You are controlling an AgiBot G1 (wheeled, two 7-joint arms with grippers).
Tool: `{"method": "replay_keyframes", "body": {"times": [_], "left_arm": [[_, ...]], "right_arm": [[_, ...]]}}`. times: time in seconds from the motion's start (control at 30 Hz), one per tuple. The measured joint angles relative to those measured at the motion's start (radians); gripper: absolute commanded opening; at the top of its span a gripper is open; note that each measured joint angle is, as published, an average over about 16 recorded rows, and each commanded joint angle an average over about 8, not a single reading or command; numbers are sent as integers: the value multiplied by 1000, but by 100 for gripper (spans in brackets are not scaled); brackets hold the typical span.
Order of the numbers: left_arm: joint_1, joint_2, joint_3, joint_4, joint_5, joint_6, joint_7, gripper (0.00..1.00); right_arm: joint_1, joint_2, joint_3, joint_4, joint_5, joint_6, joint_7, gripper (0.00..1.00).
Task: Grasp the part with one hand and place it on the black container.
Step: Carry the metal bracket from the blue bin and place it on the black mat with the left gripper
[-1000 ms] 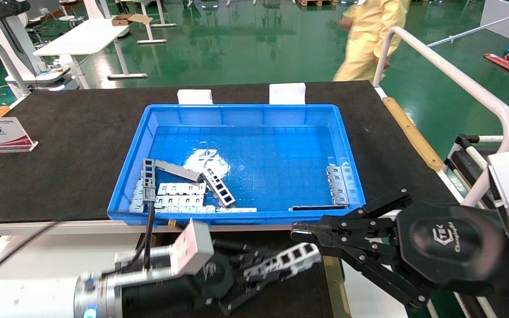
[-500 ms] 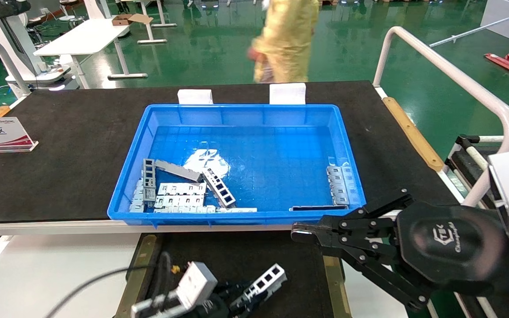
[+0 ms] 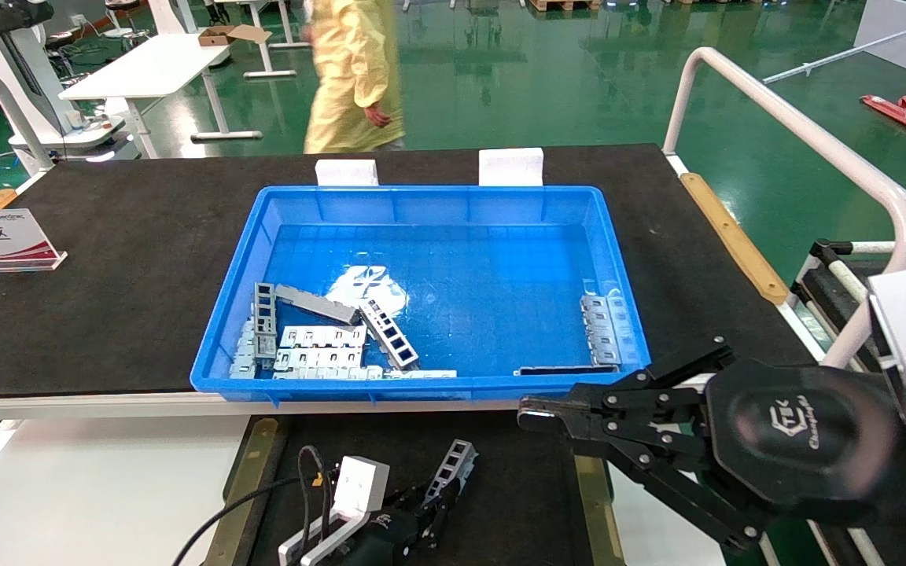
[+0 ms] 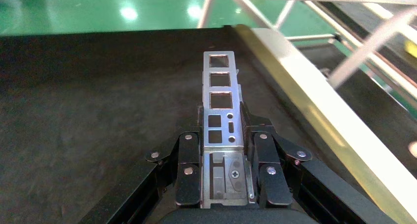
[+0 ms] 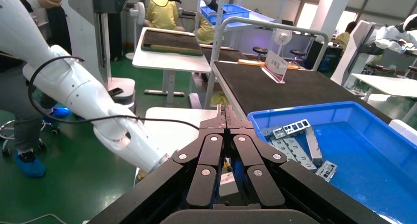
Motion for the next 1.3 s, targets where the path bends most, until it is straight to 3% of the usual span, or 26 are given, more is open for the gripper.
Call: {"method": "replay_keyframes", "body": {"times": [0.43, 0.7, 1.3], "left_arm": [[24, 194, -104, 112, 30, -157, -2, 0], [16, 265, -133, 167, 51, -206, -32, 0], [-57, 291, 9, 235, 85, -313, -247, 0]], "right_arm": [[0, 0, 0, 0, 0, 0, 0, 0], [0, 0, 0, 0, 0, 0, 0, 0], [0, 0, 0, 0, 0, 0, 0, 0]]}}
